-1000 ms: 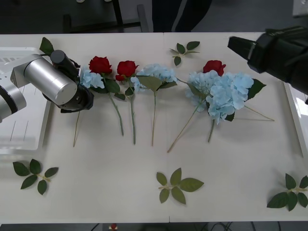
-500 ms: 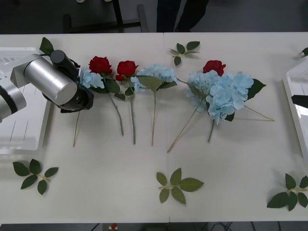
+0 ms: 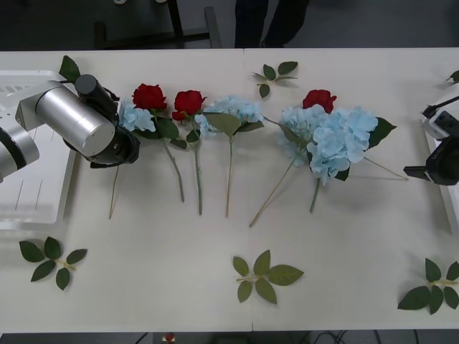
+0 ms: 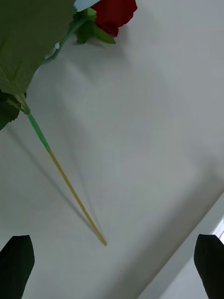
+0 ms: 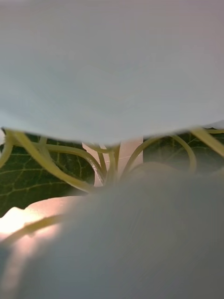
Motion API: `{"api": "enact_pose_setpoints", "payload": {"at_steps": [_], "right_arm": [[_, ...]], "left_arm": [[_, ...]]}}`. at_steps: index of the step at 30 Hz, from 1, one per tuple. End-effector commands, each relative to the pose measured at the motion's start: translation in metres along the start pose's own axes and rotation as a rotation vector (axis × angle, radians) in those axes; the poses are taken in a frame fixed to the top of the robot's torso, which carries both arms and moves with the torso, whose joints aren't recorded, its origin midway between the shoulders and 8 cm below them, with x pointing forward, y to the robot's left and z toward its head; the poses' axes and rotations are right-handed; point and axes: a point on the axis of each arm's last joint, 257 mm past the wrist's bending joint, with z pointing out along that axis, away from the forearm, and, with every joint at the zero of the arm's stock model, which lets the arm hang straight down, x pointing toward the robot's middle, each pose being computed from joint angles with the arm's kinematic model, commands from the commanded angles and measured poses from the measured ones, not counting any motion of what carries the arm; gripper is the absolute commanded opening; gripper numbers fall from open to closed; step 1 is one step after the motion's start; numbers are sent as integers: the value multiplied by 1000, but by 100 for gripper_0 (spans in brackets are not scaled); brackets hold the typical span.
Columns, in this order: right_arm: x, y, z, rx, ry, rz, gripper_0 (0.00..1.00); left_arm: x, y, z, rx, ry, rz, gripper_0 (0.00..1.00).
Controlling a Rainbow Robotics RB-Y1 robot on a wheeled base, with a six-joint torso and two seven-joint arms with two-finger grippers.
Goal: Place the red flowers into the right box and the blue flowers into the left box. If a person shows an open palm, hand one flower to the person first, then continue sorting.
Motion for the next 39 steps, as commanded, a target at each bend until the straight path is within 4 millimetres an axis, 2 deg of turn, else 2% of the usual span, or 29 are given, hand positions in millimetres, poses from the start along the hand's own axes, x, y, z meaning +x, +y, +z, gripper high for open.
{"api": "enact_pose_setpoints", "payload": {"at_steps": [1,5,9,14,18,19,21,22,23,24,25,26,32,35,39], "right_arm": [[-12,1,20,-15,-28,-71,100],[-20,27,44,-76,-54,-86,100],[-33,41,57,-93,-85,-80,100],[-50,68,73,-135,-106,-108,100],[-59,78,81,-130,-125,-122,100],[-58,80,84,-125,-121,-132,91],[-61,85,90,-117,-122,-145,57],[-62,86,91,-117,-124,-147,49],[-64,90,93,-121,-128,-145,33],[-65,90,94,-122,-129,-145,25],[-66,92,94,-124,-131,-137,11],[-66,92,94,-124,-131,-136,2],[-72,93,90,-141,-158,-93,0],[-76,90,82,-168,-175,-55,0],[-85,85,61,-234,-211,10,0]], "left_arm": [[1,10,-5,-6,5,29,0],[-3,28,-24,-16,16,31,0],[-6,48,-46,-29,39,18,0],[-14,86,-84,-69,66,-10,0],[-23,108,-110,-85,78,-48,0],[-26,115,-120,-87,82,-62,0],[-34,128,-139,-90,82,-93,0],[-35,132,-143,-92,81,-98,0],[-42,137,-152,-90,71,-111,0],[-43,140,-155,-91,69,-116,0],[-48,146,-161,-93,58,-130,0],[-54,150,-165,-98,49,-138,0],[-71,174,-171,-125,11,-137,0],[-79,192,-169,-159,-12,-87,0],[-90,221,-164,-223,-46,-16,0]]}}
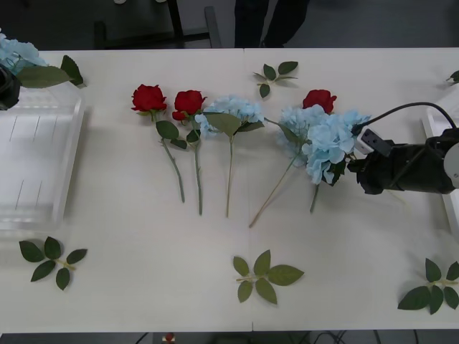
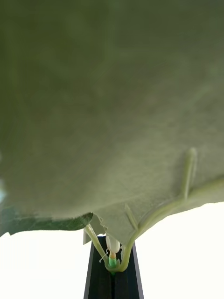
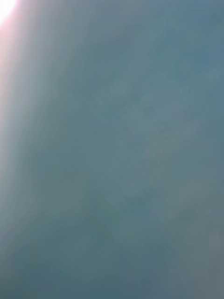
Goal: Place the red flowers into the right box and the blue flowers into the left box. If a person shows an open palm, hand one flower to the person first, then continue sorting.
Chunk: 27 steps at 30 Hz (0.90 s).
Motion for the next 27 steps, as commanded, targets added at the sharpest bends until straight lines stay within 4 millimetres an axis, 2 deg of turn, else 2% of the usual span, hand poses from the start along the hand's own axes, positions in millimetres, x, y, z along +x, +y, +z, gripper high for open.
{"api": "enact_pose_setpoints", "payload": {"at_steps": [1,6,9,10,12,16,18,21,27], "right_arm": [[-34,-12,-25,-33,-92,37,0],[-60,-20,-69,-92,-198,92,0],[-92,-20,-104,-156,-330,157,0],[-97,-18,-109,-170,-351,177,0],[-121,-10,-123,-237,-444,256,0],[-151,-6,-138,-296,-553,352,0],[-172,-2,-144,-345,-620,442,0],[-199,8,-145,-413,-686,548,0],[-248,34,-136,-535,-732,710,0]], "left_arm": [[-29,29,-4,-55,-79,13,0],[-28,49,13,-104,-95,41,0],[-20,55,28,-112,-90,30,0],[-20,56,31,-111,-94,28,0],[-14,60,45,-111,-105,26,0],[-2,63,66,-101,-128,31,0],[8,64,78,-91,-139,33,0],[18,66,91,-82,-153,37,0],[20,66,94,-81,-159,49,0]]}}
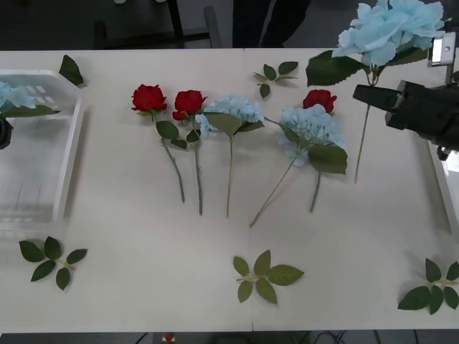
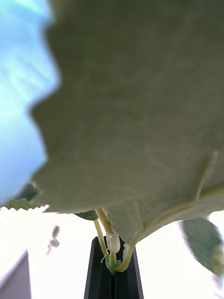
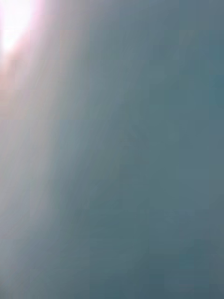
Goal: Place the red flowers into the right box and the blue flowers into the left box. If a person shows an open palm, hand one flower to the person first, then continue sorting.
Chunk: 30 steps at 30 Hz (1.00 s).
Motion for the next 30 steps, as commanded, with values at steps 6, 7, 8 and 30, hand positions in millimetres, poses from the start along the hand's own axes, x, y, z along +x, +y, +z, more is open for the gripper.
{"api": "enact_pose_setpoints", "payload": {"at_steps": [6,7,8,30], "right_arm": [[-3,71,72,-163,37,221,0],[-3,74,74,-169,39,238,0],[-1,83,83,-192,42,268,0],[10,121,179,-171,-90,360,0]], "left_arm": [[-19,13,-9,-17,-38,38,100],[-19,13,-9,-18,-39,39,100],[-19,14,-9,-19,-38,45,100],[-2,-75,-85,295,271,-132,100]]}}
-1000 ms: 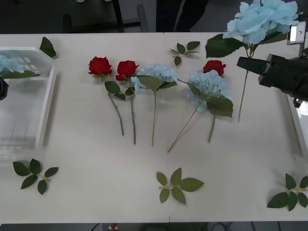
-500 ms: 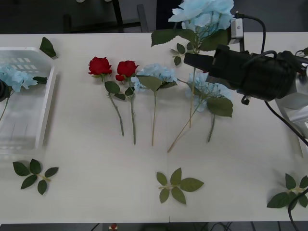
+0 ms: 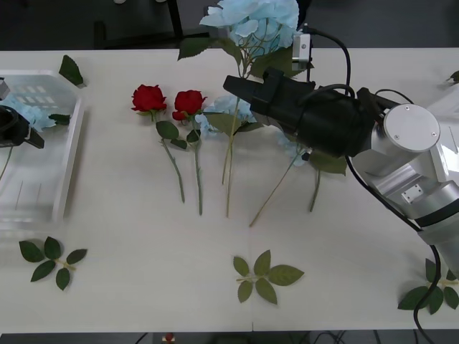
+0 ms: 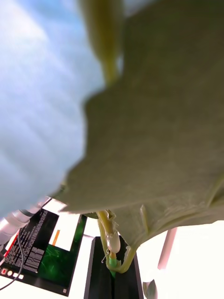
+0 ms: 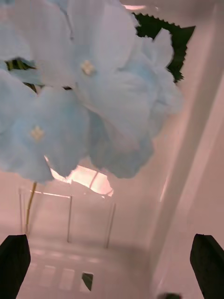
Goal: Place the red flowers into the right box and the blue flowers into the left box. If a person shows an open palm, hand one flower to the person first, then continue sorting.
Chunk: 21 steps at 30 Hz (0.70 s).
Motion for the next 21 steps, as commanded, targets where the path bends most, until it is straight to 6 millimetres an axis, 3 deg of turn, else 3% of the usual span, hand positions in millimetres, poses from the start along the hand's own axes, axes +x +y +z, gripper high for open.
{"api": "enact_pose_setpoints", "payload": {"at_steps": [1,4,7,9,10,11,12,14,21], "right_arm": [[-14,29,5,-51,-11,-24,0],[-14,30,5,-55,-12,-17,0],[-15,29,5,-53,-17,-22,0],[-15,29,5,-53,-18,-20,0],[-15,29,5,-53,-18,-22,0],[-17,29,4,-52,-21,-24,0],[-17,29,4,-52,-21,-24,0],[-17,29,3,-50,-19,-26,0],[-18,29,3,-50,-22,-20,0]], "left_arm": [[-14,-22,-40,70,-8,28,100],[-7,-38,-49,98,22,59,100],[4,-71,-55,167,59,120,100],[12,-111,-59,286,65,186,100],[15,-120,-60,319,67,201,100],[21,-146,-64,424,66,233,100],[22,-151,-64,444,64,247,100],[32,-189,-70,622,24,372,100],[54,-253,-92,992,-152,687,100]]}}
